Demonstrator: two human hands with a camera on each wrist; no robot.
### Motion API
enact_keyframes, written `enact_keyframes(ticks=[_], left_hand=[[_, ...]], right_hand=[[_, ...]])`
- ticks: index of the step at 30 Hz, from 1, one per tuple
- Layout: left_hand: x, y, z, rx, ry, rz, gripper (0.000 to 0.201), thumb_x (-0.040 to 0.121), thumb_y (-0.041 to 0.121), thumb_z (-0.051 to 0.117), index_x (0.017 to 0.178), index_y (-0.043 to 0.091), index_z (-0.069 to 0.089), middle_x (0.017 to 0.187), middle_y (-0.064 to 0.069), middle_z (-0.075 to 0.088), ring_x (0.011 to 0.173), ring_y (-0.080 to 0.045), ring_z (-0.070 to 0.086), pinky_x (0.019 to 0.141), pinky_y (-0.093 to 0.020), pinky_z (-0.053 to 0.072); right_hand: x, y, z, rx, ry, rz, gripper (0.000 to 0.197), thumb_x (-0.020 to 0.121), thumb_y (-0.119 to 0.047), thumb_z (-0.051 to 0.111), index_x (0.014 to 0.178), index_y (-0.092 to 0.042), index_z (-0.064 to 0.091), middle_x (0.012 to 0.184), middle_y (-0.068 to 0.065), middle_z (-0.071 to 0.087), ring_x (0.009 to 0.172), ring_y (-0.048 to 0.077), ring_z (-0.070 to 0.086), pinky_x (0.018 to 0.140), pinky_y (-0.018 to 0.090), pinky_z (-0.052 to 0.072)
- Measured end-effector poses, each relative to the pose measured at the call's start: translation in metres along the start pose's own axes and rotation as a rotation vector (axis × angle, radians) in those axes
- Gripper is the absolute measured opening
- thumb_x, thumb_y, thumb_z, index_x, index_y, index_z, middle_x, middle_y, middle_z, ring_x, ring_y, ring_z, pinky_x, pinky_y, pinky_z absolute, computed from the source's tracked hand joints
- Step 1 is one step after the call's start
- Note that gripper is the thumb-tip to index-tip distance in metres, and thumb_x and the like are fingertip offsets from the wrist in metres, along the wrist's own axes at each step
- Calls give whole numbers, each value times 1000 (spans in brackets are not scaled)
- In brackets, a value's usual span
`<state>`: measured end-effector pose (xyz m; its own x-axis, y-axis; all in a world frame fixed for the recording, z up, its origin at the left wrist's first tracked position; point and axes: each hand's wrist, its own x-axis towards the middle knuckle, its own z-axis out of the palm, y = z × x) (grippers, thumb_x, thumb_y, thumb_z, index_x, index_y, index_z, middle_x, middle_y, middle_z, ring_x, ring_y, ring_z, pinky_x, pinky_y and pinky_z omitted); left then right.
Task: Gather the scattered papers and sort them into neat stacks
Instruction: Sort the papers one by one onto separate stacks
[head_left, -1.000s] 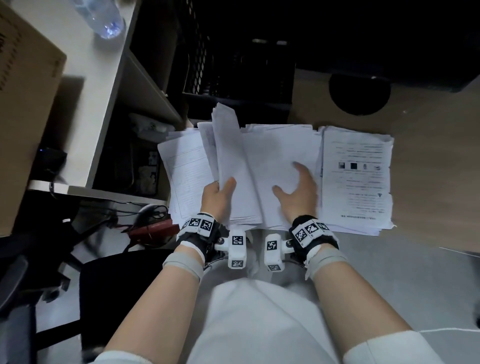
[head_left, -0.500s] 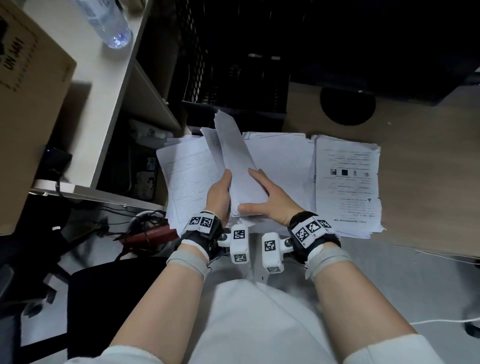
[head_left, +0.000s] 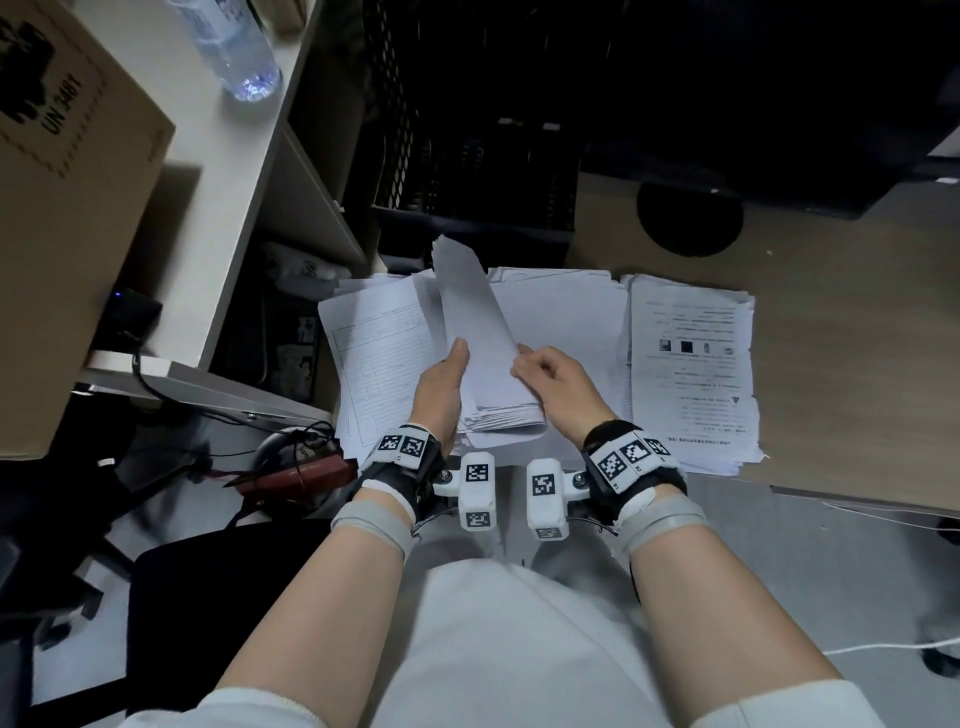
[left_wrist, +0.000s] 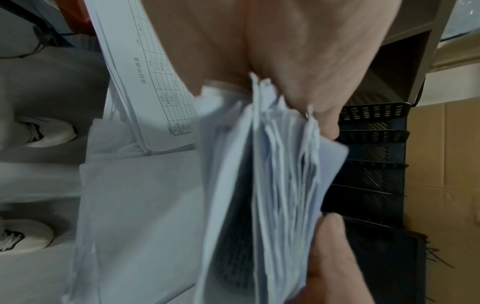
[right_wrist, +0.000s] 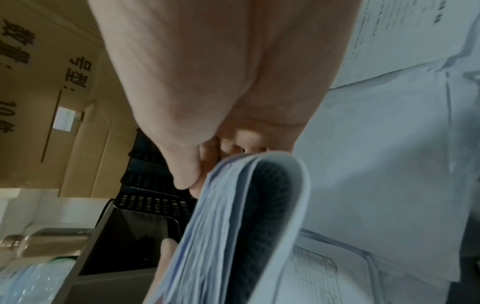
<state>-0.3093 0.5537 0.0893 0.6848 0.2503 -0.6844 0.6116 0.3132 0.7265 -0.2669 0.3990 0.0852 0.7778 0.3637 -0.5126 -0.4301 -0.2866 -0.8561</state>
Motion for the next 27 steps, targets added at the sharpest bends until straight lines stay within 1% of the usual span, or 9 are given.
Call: enact_keyframes(ticks=[3,5,7,10,13,17,22,25,27], left_hand=[[-4,5,1,66,12,38,49,97,54,57,112,8,64,103,-1,73,97,-18,71,89,-40,56],[-7,9,2,83,20,48,47,100,52,54,124,12,59,106,12,65,97,-4,62,86,-27,48],[-6,9,2,108,39,53,54,101,55,47,128,10,60,113,7,59,102,-10,58,93,-29,42],[-3,9,-1,102,25,46,62,91,74,41,98,15,59,95,-7,55,88,-22,54,79,-37,41],[0,7,-1,100,26,41,78,93,73,38,100,-1,64,90,-14,63,82,-26,61,77,-41,49],[1,8,-1,94,10,53,49,106,52,37,95,14,66,96,-10,70,91,-24,66,93,-43,52],[-1,12,-1,81,-16,48,41,109,44,37,90,20,64,70,12,75,70,-3,72,62,-16,54],[-2,16,2,89,10,55,45,107,48,37,93,16,66,87,-1,75,85,-19,70,78,-31,55],[-3,17,3,108,29,69,47,107,50,36,95,15,65,91,-5,71,84,-20,67,77,-33,53]], right_hand=[[-7,-10,1,-81,-50,-11,36,84,-43,74,108,-20,60,135,-8,53,123,5,50,104,23,37],[-9,-13,4,-158,-105,-7,55,74,-38,85,117,-21,55,120,-12,50,114,5,51,95,20,41],[-7,-10,5,-189,-123,-8,70,66,-32,90,122,-21,49,121,-11,49,117,11,52,100,25,43],[-6,-4,7,-216,-126,-12,84,59,-37,91,127,-25,43,128,-6,50,121,14,50,107,31,41],[-6,-2,8,-202,-106,-6,79,64,-37,89,126,-27,42,129,-5,50,118,13,52,105,31,43],[-6,-2,6,-158,-92,-11,67,75,-36,84,127,-25,44,134,-9,46,127,6,41,100,20,33],[-5,-1,5,-69,-83,-30,71,67,-39,89,124,-27,48,132,-8,50,126,9,48,108,28,39],[-4,-1,6,-43,-69,-41,73,59,-47,89,118,-30,50,130,-7,53,125,10,51,111,34,40],[-3,-2,5,-42,-59,-46,72,58,-50,88,117,-31,51,129,-7,53,125,10,51,111,35,40]])
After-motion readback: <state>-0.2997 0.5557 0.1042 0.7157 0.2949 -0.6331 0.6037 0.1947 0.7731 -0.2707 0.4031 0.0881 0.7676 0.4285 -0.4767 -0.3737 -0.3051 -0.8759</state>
